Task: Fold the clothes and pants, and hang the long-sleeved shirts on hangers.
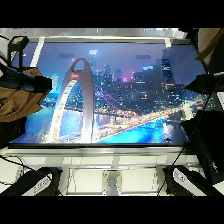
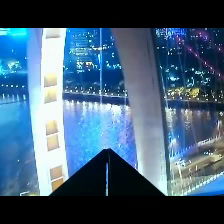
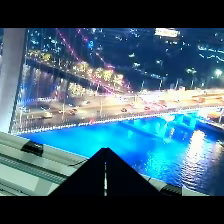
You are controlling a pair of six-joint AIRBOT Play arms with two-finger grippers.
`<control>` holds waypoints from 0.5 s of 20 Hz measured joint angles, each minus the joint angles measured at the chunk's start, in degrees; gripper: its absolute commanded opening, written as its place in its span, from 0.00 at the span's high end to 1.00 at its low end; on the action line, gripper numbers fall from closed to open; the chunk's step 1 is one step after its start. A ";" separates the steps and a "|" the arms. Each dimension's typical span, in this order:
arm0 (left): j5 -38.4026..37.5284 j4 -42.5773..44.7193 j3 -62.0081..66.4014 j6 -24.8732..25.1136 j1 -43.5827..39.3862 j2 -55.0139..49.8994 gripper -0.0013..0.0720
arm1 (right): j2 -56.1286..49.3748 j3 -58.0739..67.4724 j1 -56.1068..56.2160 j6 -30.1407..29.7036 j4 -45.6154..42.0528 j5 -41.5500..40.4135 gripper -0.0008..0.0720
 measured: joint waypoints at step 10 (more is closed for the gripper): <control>0.00 0.00 0.00 0.02 0.00 0.00 0.97 | 0.00 0.00 0.00 0.00 0.00 0.48 0.96</control>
